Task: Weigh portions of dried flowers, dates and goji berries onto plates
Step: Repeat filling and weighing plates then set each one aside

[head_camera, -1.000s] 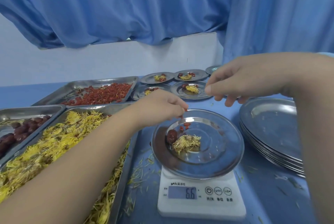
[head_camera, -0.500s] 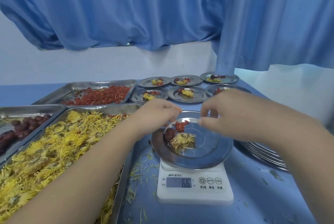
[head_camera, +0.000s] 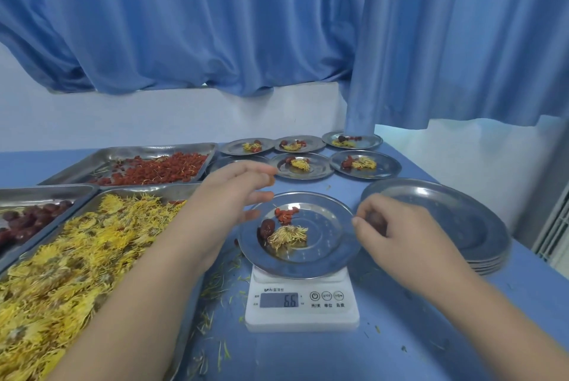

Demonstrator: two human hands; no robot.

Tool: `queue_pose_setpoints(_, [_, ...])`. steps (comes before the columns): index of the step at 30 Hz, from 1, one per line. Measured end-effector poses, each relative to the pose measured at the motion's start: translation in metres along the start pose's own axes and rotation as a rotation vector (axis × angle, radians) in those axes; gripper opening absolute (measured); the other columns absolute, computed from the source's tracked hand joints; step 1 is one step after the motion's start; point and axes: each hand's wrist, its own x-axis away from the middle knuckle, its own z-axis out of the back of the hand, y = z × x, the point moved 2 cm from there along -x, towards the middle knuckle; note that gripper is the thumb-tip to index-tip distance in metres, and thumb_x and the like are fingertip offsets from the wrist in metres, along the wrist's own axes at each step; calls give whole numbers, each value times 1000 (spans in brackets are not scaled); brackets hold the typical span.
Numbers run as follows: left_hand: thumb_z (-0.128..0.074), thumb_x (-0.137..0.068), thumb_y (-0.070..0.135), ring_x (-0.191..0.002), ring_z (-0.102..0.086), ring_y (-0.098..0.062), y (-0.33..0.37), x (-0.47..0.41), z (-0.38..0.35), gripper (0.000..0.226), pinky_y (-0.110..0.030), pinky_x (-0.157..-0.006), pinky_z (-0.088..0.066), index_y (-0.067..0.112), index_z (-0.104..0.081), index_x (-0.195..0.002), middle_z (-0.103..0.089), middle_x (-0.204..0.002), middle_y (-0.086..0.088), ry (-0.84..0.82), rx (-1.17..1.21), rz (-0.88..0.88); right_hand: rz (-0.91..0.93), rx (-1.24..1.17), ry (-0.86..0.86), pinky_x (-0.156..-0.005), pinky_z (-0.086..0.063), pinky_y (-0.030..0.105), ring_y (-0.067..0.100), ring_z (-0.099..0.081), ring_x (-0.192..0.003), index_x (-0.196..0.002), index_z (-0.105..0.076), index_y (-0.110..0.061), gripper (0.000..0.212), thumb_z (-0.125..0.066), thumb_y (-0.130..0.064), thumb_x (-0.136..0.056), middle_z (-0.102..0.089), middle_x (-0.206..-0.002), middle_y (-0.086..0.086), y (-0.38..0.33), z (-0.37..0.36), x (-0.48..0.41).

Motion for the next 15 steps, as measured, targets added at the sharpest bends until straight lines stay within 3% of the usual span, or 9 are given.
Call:
queue_pose_setpoints(9, [-57, -91, 21, -97, -70, -14, -27, 18, 16, 18, -43, -93, -51, 28, -70, -101, -69, -109, 6, 319, 171, 89, -185, -67, -29, -48, -36, 26, 5, -53, -50, -71, -48, -25, 21, -58, -37, -85, -58, -55, -7, 12, -17, 0])
queue_pose_setpoints(15, [-57, -93, 27, -101, -70, -16, -36, 27, 13, 19, -44, -92, -46, 28, -65, -109, -64, -117, 7, 258, 318, 170, -265, -121, -95, -59, -52, 32, 14, -63, -50, -72, -49, -24, 21, -59, -38, -84, -65, -60, -3, 11, -27, 3])
